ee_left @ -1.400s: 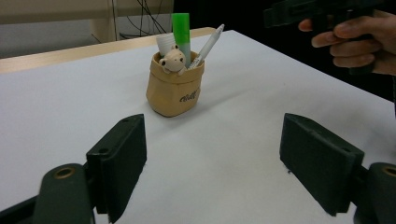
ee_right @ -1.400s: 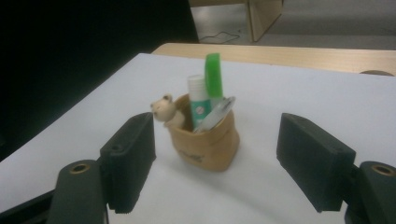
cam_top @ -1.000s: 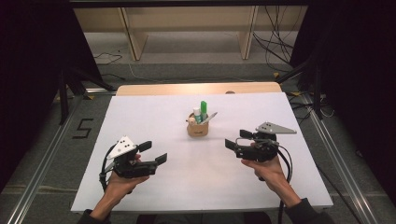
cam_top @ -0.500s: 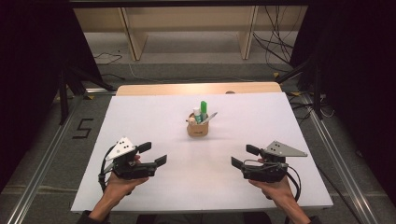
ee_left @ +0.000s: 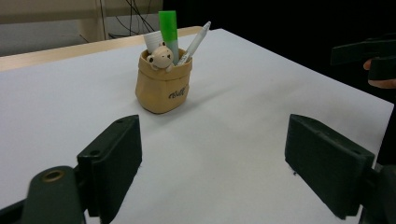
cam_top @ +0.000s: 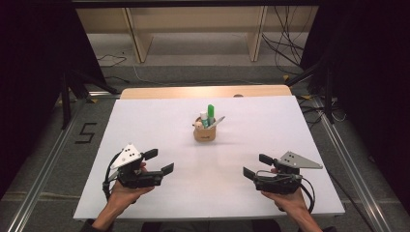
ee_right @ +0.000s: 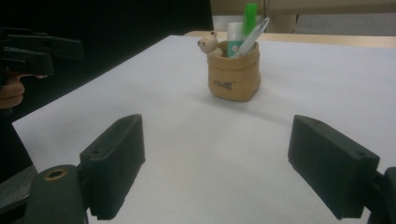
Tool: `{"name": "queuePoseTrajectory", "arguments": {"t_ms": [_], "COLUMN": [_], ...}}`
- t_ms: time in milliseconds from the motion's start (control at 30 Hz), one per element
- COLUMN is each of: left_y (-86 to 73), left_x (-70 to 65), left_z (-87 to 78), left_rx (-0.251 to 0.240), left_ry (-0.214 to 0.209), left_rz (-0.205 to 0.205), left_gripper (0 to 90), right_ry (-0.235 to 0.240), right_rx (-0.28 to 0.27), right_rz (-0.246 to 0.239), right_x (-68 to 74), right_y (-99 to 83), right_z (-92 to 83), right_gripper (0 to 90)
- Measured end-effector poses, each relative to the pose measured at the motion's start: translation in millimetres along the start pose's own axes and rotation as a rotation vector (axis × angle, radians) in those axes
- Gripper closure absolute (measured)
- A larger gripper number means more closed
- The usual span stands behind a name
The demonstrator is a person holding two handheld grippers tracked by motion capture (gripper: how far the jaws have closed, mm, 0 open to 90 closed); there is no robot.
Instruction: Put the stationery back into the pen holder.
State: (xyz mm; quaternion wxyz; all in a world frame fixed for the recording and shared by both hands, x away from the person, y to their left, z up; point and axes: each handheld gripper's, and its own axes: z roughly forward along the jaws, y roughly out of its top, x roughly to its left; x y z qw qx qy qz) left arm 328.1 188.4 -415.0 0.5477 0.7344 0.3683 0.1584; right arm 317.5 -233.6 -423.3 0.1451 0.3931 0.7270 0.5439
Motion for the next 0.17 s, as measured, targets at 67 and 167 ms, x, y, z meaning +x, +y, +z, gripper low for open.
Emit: {"name": "queuePoseTrajectory", "arguments": {"t_ms": [67, 167], "left_y": [-0.2, -0.4], "left_x": [0.6, 0.5], "left_z": [-0.1, 0.3], "left_rx": [0.0, 0.0], "left_ry": [0.001, 0.002], "left_rz": [0.001, 0.002], "left_gripper": [18.2, 18.2], "right_ry": [-0.002, -0.005], "right_rx": [-0.001, -0.004], "right_rz": [0.002, -0.002], "right_x": [-0.4, -0.3], "right_y": [-0.1, 0.0], "right_z": [0.1, 0.2], "right_gripper": [19.4, 19.4]}}
